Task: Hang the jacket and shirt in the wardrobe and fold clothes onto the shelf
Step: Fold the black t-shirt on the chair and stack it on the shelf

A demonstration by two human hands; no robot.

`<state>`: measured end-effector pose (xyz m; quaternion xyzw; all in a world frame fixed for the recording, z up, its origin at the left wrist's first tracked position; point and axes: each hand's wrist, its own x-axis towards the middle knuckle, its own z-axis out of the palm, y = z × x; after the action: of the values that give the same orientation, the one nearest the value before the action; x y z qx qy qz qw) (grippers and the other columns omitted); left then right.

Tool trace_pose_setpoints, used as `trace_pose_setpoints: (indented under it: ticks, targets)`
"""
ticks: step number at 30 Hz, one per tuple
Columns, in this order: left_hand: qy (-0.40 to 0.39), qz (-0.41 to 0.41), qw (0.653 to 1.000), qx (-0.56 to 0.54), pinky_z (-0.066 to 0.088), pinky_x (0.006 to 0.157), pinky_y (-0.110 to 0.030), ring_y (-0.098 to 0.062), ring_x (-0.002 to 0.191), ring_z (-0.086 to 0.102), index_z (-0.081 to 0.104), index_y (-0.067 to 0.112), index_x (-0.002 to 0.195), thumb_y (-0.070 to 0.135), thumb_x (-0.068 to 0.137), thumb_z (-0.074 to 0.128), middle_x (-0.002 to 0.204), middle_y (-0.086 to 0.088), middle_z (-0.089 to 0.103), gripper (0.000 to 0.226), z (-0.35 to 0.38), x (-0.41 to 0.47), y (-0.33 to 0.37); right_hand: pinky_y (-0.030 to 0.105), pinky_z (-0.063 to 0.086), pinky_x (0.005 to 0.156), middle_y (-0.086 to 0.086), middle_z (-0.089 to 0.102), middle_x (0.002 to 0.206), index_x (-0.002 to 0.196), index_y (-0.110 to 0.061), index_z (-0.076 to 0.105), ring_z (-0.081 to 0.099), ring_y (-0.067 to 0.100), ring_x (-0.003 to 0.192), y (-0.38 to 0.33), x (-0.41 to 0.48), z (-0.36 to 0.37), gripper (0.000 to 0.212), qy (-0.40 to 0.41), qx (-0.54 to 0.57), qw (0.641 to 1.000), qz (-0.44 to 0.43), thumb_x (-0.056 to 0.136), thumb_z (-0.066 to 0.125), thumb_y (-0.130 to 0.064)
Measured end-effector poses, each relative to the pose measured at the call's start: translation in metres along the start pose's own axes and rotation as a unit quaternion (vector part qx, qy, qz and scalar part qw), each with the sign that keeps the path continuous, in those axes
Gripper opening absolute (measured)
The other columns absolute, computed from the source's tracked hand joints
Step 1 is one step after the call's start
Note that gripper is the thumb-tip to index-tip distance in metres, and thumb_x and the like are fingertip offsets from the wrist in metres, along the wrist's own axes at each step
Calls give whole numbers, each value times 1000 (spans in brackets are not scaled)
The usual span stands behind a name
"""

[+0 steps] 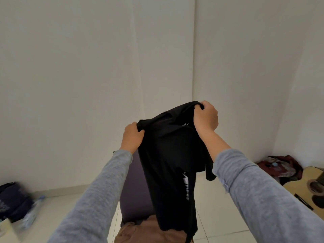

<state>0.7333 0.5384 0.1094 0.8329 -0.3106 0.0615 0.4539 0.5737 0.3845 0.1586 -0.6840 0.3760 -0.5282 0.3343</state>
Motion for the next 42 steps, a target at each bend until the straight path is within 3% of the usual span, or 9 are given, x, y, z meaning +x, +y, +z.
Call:
trace_pose_setpoints:
  ticks: [11,15,24,28,30,32,35,39,42]
  targets:
    - [63,-69,996,-10,37,55,-30,-25,66,48,54,-2,80,1,86,44,75,-11,51,12,7,-6,-14,26,29,50,7,56,69,83,-3,59,43,17,58,13,-16,-6,20,-2,-33,999,-8,89,42,-14]
    - [58,-108,991,-55,34,52,-29,-25,63,45,42,6,60,0,87,42,62,-7,46,27,2,-11,-26,25,29,49,8,55,68,81,-2,58,41,17,57,16,-25,-4,21,-8,-30,999,-15,89,43,-14]
    - [108,-132,984,-52,23,46,-28,-19,52,32,34,8,55,-2,85,38,56,-5,39,32,-25,-44,-38,27,26,49,1,43,59,67,-11,46,35,17,54,12,-54,7,22,-42,-15,999,7,89,44,-16]
    - [129,-127,982,-62,31,50,-26,-16,60,43,50,4,75,2,89,38,70,-3,49,19,-48,-64,-44,28,25,50,8,48,64,73,-1,52,36,20,56,9,-71,6,23,-49,-26,998,4,88,46,-18]
    - [130,-136,978,-90,34,58,-28,-18,69,45,50,3,88,4,92,37,79,-2,49,14,-61,-73,-43,28,26,50,10,52,66,76,-1,55,39,20,57,6,-80,0,23,-61,-29,998,-3,88,46,-19]
    - [114,-136,979,-101,33,67,-30,-21,78,45,47,3,94,7,95,35,84,-4,48,12,-71,-81,-42,27,31,51,8,57,71,80,-5,58,46,20,60,1,-89,-7,21,-81,-29,996,-12,90,46,-19]
    - [67,-112,987,-98,33,66,-28,-20,79,46,43,5,100,15,98,40,95,-9,50,11,-87,-104,-47,25,37,54,0,60,81,91,-12,60,52,17,70,-8,-109,-19,16,-91,4,996,-10,92,44,-16]
    - [-28,-80,992,-99,37,72,-23,-14,87,52,39,11,109,31,85,68,100,-2,52,42,-123,-156,-71,22,41,56,2,61,87,92,-11,60,54,17,75,-13,-156,-39,14,-90,51,995,14,93,46,-11]
    - [-74,-40,995,-51,38,72,-20,-9,87,53,40,15,108,25,75,79,96,5,52,52,-147,-197,-93,28,41,58,1,60,86,91,-14,59,54,16,72,-14,-196,-58,13,-86,24,996,24,93,45,-14]
